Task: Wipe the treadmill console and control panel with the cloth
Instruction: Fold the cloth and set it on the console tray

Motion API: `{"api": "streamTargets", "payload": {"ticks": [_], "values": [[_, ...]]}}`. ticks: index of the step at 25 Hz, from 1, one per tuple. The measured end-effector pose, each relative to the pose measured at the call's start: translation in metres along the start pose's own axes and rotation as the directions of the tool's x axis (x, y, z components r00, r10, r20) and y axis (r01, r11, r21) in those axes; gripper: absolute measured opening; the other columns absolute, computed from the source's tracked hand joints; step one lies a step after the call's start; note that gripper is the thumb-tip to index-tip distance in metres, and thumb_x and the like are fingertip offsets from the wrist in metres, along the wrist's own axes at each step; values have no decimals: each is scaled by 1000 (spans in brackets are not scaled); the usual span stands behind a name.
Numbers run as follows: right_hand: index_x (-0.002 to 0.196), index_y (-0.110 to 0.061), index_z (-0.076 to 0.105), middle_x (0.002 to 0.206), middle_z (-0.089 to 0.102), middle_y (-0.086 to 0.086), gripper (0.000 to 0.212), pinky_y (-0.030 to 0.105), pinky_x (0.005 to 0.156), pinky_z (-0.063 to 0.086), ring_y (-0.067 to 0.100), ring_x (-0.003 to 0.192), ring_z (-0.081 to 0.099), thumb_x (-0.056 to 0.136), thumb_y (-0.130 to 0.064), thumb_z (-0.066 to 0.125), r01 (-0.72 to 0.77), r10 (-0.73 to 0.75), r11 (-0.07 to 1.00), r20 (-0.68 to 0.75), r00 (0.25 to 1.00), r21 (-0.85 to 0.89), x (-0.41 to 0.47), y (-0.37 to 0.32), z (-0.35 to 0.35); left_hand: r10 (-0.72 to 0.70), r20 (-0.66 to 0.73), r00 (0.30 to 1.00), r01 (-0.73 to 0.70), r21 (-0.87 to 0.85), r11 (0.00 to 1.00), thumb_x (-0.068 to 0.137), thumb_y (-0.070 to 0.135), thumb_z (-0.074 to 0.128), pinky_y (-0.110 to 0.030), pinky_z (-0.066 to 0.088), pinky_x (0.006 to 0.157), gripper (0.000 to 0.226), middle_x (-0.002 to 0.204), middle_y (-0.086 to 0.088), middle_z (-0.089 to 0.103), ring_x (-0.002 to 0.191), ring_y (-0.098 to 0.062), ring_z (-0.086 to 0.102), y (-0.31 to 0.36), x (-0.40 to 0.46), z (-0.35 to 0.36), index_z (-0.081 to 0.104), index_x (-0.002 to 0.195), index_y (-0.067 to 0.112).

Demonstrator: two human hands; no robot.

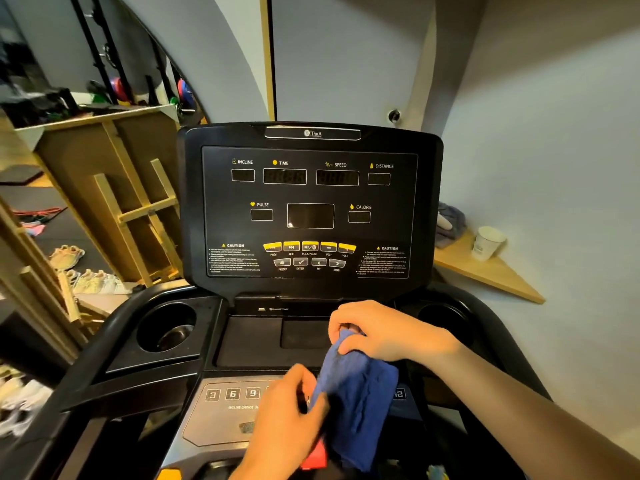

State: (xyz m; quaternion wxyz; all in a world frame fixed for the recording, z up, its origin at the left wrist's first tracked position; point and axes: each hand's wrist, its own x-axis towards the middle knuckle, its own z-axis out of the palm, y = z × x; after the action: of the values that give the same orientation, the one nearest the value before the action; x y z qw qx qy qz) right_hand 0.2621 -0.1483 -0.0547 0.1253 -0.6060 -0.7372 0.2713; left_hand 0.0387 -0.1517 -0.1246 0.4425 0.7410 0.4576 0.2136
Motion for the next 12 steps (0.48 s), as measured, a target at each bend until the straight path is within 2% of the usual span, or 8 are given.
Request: {"api": "streamTargets", "payload": {"ticks": [3,5,9,12], "values": [[91,-32,67,95,62,-13,5,28,72,54,9,78,61,90,-28,68,-24,31,996,-81,996,89,-5,-2,-13,69,-23,997,-71,-83,994,81,12,71,-33,46,60,19,72,-7,61,55,-11,50,7,7,-22,56,75,22],[92,-33,68,97,66,-12,8,34,75,57,17,78,65,89,-27,71,-21,41,989,-133,990,145,-6,-2,-18,118,-67,991,-123,-80,989,81,6,71,-29,47,60,21,73,-2,63,57,-15,54,9,15,-35,59,77,24],[92,-32,70,95,69,-7,11,27,65,54,17,61,62,88,-21,73,-17,80,966,-235,969,257,-4,-1,-18,180,-122,976,-187,-50,981,84,1,68,-30,50,65,25,80,-1,67,67,-23,62,14,35,-58,61,80,24],[89,-30,70,93,69,-4,12,25,61,51,17,55,57,86,-19,77,-23,133,948,-327,936,318,1,0,-10,227,-139,964,-229,1,973,85,2,69,-17,48,67,28,82,2,69,73,-15,64,16,52,-71,60,79,28]]}}
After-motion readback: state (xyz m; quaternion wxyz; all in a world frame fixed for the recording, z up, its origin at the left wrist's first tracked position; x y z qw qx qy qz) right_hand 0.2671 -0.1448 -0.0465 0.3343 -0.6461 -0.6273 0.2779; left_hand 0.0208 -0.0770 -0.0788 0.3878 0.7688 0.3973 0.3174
